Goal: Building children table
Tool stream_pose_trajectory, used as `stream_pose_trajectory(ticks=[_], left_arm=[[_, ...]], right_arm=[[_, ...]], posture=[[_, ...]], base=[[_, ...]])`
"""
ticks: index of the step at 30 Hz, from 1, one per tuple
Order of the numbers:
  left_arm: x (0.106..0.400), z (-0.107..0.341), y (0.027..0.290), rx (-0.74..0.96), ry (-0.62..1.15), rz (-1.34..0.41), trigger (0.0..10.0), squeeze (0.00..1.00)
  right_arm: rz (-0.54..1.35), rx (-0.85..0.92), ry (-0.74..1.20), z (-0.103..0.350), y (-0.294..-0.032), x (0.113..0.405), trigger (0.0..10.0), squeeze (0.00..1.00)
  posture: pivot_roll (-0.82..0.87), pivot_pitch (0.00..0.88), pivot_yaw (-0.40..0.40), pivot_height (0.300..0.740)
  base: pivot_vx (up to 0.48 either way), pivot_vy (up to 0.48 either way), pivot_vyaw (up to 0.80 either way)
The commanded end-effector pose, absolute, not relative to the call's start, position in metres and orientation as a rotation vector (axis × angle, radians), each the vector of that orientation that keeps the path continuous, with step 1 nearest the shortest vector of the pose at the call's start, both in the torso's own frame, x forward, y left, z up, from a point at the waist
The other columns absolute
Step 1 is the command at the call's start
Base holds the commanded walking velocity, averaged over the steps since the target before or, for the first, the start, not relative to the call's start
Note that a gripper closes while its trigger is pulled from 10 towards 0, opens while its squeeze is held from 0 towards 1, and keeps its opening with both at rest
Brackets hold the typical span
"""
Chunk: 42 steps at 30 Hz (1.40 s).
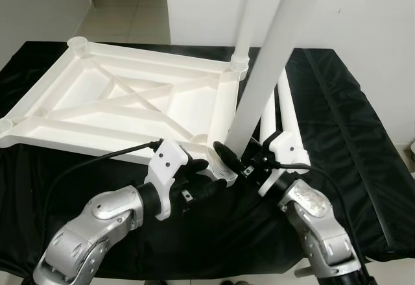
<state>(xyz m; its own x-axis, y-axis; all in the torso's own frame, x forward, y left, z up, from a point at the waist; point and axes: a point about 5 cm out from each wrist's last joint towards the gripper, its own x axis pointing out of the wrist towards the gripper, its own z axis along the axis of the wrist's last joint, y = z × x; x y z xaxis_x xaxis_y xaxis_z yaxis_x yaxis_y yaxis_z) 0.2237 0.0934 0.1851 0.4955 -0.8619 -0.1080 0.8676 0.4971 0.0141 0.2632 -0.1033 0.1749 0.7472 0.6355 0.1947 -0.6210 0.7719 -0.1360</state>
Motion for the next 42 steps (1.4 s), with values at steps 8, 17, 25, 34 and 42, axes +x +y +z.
stream_pose_trajectory(ticks=[8,17,25,34,42], left_arm=[[0.219,0.186,0.093,0.071,0.097,-1.067,10.0,0.0],[0.219,0.186,0.092,0.073,0.094,-1.069,10.0,0.0],[0.219,0.186,0.092,0.071,0.09,-1.071,10.0,0.0],[0.218,0.186,0.092,0.072,0.093,-1.071,10.0,0.0],[0.217,0.186,0.09,0.069,0.092,-1.073,10.0,0.0]], right_arm=[[0.448,-0.044,-0.054,0.143,-0.105,0.27,10.0,0.0],[0.256,-0.018,-0.034,0.143,-0.105,0.28,10.0,0.0],[0.203,-0.033,-0.063,0.144,-0.097,0.285,10.0,0.0],[0.102,-0.065,-0.04,0.138,-0.094,0.292,10.0,0.0],[0.002,-0.121,-0.002,0.133,-0.097,0.305,10.0,0.0]], posture=[[-0.02,0.162,-0.006,0.74],[-0.02,0.153,-0.01,0.74],[-0.01,0.143,-0.012,0.74],[-0.01,0.141,-0.012,0.74],[-0.01,0.14,-0.017,0.74]], base=[[0.0,0.0,0.0],[0.0,0.0,0.0],[0.0,0.0,0.0],[0.0,0.0,0.0],[0.0,0.0,0.0]])
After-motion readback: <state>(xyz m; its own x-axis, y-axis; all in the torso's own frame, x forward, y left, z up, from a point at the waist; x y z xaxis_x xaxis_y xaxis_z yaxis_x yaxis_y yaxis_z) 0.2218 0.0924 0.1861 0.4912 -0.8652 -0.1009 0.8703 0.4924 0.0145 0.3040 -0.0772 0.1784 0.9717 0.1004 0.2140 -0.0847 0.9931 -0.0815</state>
